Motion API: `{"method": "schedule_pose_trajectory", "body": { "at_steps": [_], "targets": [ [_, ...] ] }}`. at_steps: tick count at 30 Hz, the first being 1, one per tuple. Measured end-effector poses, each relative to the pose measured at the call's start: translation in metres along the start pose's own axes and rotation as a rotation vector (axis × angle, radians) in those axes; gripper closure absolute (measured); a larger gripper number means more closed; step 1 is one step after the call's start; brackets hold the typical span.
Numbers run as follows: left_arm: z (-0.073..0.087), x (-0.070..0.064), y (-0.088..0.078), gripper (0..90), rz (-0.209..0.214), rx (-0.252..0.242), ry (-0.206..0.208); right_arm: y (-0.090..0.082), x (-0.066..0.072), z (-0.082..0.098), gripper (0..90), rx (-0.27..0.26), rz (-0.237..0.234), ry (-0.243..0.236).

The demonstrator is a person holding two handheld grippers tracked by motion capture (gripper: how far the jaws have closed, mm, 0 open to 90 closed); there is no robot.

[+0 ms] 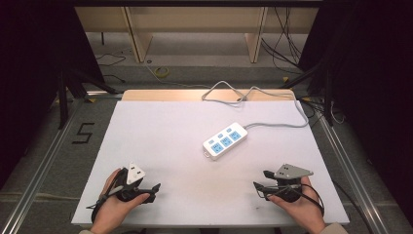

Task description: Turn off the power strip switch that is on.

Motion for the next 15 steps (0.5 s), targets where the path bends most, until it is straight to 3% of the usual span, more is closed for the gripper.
{"method": "schedule_pose_trajectory", "body": {
  "at_steps": [6, 12, 15],
  "targets": [
    [0.0004, 0.0006, -0.0005, 16.9, -0.003, 0.001, 0.001, -0.0025, 0.0025, -0.0023, 54.5, 0.01, -0.012, 0.007],
    [0.0, 0.0, 0.0002, 17.1, -0.005, 0.002, 0.004, -0.0062, 0.0026, -0.0028, 77.4, 0.041, -0.007, -0.013],
    [-0.0004, -0.0006, 0.0009, 17.1, -0.005, 0.0, 0.008, -0.0062, 0.0011, -0.0018, 84.3, 0.059, 0.002, -0.038]
  ]
}}
Point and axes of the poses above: each handheld gripper's, and its own axes: y roughly forward along the jaws, z roughly out of its underside, x roughly to its left, the point moved 9 cm from there along y, roughly forward along the jaws, and after that the axes turned 5 degrees about -y, right-handed, at the moved point
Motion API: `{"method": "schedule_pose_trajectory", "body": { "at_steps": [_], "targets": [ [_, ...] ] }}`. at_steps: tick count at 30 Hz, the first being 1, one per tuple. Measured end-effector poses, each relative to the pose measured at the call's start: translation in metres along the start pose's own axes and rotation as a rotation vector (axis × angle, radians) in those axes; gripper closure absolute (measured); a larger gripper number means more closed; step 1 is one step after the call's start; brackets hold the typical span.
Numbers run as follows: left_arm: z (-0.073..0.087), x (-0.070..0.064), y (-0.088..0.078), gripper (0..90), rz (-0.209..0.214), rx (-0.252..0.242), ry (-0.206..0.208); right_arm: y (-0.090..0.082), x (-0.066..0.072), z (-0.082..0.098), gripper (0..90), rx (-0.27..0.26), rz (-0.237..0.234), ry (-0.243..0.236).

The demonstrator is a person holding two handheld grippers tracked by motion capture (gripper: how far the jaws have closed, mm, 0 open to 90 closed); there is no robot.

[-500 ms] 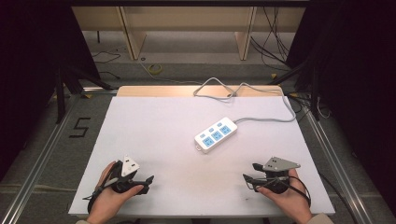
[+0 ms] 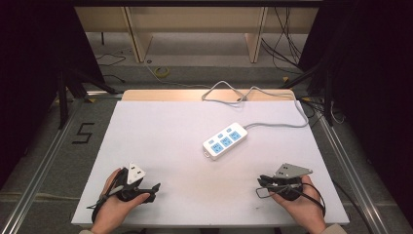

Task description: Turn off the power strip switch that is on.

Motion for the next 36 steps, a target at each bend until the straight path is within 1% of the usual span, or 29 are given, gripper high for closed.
{"method": "schedule_pose_trajectory", "body": {
  "at_steps": [2, 3, 4, 10, 17, 26, 33, 36],
  "targets": [
    [0.0, 0.0, 0.0, 17.2, 0.0, 0.002, 0.002, 0.0, -0.001, 0.0, 88.5, 0.006, 0.007, -0.012],
    [0.0, 0.0, 0.0, 17.2, 0.0, 0.002, 0.003, 0.0, -0.001, 0.0, 88.5, 0.006, 0.007, -0.012],
    [0.0, 0.0, 0.0, 17.2, -0.001, 0.001, -0.001, 0.0, -0.001, -0.001, 90.0, 0.016, 0.009, -0.023],
    [-0.001, 0.001, 0.0, 17.3, -0.005, -0.002, 0.001, 0.002, 0.0, -0.001, 90.0, 0.046, 0.006, -0.024],
    [-0.001, 0.002, 0.001, 17.5, -0.009, -0.003, 0.003, 0.002, 0.0, -0.002, 90.0, 0.06, -0.001, -0.015],
    [-0.002, 0.004, 0.001, 17.7, -0.017, -0.001, 0.009, 0.005, -0.001, -0.01, 90.0, 0.075, -0.013, -0.011],
    [-0.003, 0.004, 0.002, 18.0, -0.016, -0.007, 0.0, 0.007, -0.001, -0.015, 90.0, 0.086, -0.02, -0.006],
    [-0.003, 0.003, 0.002, 18.1, -0.016, -0.009, 0.001, 0.01, 0.0, -0.017, 90.0, 0.101, -0.027, 0.001]
  ]
}}
Point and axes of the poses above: each handheld gripper's, and its own axes: y roughly forward along the jaws, z roughly out of its underside, x roughly to its left, the point moved 9 cm from there along y, roughly forward along the jaws, and after that the axes turned 5 degrees about -y, right-handed, at the moved point
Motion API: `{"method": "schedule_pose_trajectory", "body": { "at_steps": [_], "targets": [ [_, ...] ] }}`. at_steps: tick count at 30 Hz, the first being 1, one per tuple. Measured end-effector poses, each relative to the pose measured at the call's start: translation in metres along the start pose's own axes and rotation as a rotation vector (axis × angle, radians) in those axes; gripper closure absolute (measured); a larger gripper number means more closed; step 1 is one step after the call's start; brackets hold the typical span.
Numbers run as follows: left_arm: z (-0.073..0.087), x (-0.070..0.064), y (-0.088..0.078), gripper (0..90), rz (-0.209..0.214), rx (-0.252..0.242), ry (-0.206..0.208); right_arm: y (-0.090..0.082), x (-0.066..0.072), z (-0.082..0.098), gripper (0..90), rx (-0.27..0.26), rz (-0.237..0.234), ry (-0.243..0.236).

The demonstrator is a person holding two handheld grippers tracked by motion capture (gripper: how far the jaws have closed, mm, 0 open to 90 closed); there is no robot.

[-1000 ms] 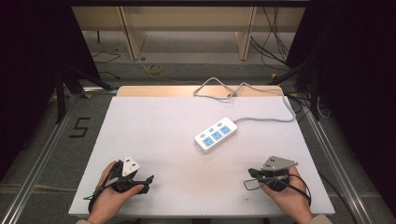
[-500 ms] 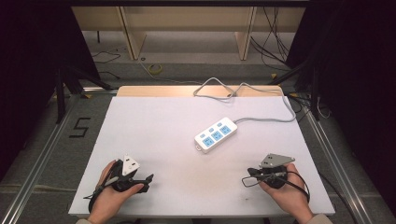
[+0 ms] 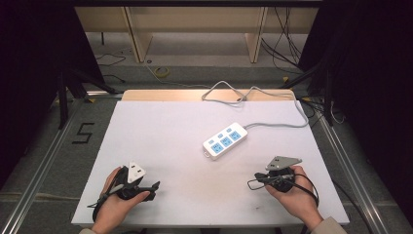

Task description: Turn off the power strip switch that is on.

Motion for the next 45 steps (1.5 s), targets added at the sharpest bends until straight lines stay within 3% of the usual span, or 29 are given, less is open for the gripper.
{"method": "schedule_pose_trajectory", "body": {
  "at_steps": [2, 45],
  "targets": [
    [0.0, -0.001, 0.0, 18.2, 0.001, 0.005, 0.015, 0.001, 0.001, -0.001, 90.0, 0.008, -0.006, 0.004],
    [-0.002, -0.002, -0.001, 18.8, -0.002, -0.004, 0.014, 0.012, -0.013, -0.031, 90.0, 0.095, -0.005, -0.001]
  ]
}}
Point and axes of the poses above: each handheld gripper's, and its own axes: y roughly forward along the jaws, z roughly out of its underside, x roughly to its left, the point moved 9 cm from there along y, roughly forward along the jaws, and after that the axes turned 5 degrees about -y, right-handed, at the moved point
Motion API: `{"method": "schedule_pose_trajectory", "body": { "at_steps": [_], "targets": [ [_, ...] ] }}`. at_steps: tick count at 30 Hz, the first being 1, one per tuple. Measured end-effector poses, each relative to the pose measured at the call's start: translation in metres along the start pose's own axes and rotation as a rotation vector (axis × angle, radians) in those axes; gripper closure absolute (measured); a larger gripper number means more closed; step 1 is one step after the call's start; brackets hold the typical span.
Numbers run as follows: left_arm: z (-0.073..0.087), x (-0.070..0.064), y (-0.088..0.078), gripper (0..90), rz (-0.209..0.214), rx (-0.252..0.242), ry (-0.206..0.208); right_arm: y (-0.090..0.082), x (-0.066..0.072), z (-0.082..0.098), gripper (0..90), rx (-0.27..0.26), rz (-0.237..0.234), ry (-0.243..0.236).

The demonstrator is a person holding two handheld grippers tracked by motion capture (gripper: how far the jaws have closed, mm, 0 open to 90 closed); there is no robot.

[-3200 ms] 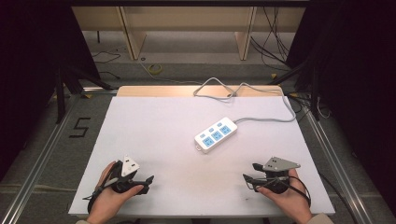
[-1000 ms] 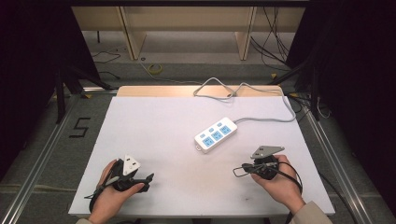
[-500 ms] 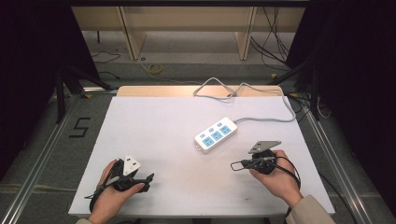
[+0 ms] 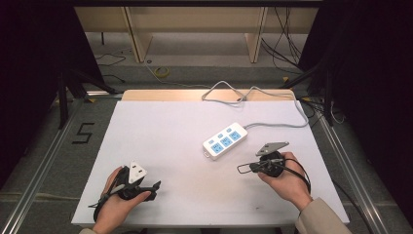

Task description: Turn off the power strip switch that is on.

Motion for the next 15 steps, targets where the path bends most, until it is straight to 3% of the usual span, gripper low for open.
{"method": "schedule_pose_trajectory", "body": {
  "at_steps": [15],
  "targets": [
    [-0.0001, 0.0011, 0.0004, 19.0, 0.0, -0.002, -0.003, 0.0043, -0.0037, -0.0106, 90.0, 0.013, -0.001, -0.01]
  ]
}}
Point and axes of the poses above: each handheld gripper's, and its own axes: y roughly forward along the jaws, z roughly out of its underside, x roughly to its left, the point moved 9 cm from there along y, roughly forward along the jaws, and after that the axes turned 5 degrees about -y, right-handed, at the moved point
